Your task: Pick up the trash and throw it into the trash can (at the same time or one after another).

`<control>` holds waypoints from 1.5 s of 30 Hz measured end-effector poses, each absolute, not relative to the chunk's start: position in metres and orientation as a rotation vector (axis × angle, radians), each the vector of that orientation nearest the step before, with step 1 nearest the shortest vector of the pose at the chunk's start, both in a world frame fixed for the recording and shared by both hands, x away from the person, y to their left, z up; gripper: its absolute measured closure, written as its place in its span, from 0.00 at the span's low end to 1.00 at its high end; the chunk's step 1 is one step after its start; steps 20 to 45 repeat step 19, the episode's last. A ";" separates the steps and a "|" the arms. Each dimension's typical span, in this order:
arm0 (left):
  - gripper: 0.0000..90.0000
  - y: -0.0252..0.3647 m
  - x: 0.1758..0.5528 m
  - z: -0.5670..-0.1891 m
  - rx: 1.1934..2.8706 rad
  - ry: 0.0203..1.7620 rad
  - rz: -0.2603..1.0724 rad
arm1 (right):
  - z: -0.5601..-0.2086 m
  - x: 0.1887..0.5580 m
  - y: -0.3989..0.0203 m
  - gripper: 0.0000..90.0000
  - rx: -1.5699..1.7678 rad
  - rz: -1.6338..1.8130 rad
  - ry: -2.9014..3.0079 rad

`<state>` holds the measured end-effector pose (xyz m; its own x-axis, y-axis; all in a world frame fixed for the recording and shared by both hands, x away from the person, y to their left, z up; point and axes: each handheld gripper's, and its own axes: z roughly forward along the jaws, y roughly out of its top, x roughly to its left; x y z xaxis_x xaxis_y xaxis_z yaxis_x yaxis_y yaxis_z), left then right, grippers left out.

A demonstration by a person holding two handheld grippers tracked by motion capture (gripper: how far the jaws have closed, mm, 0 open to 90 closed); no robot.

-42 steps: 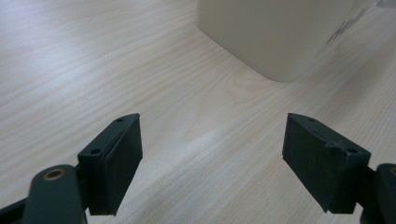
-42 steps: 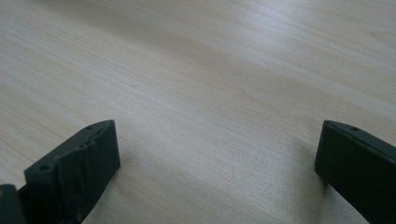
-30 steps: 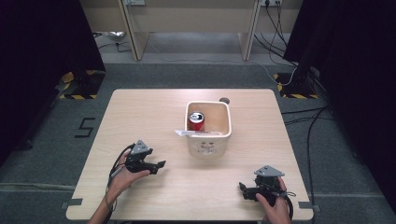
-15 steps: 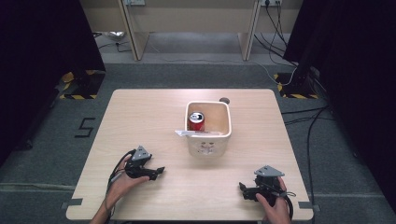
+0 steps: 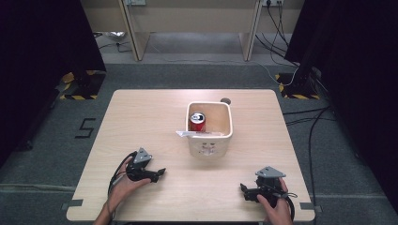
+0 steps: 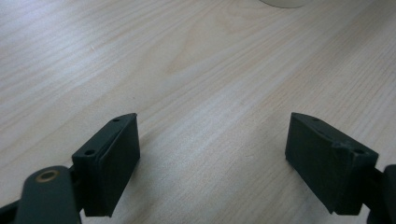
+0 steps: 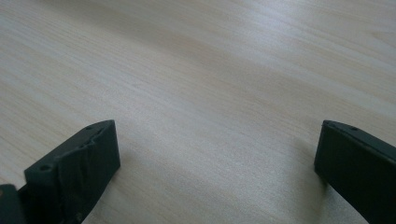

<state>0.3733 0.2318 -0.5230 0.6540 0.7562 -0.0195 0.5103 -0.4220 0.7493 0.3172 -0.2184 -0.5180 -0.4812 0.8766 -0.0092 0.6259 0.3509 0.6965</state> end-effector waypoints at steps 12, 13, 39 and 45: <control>0.18 0.232 0.374 -0.523 2.111 0.996 0.424 | -0.518 0.317 -0.218 0.00 1.315 0.900 2.239; 0.18 0.232 0.374 -0.523 2.111 0.996 0.424 | -0.518 0.317 -0.219 0.00 1.314 0.900 2.240; 0.18 0.232 0.374 -0.523 2.112 0.999 0.425 | -0.518 0.317 -0.218 0.00 1.314 0.901 2.238; 0.18 0.232 0.374 -0.523 2.112 0.999 0.425 | -0.518 0.317 -0.218 0.00 1.314 0.901 2.238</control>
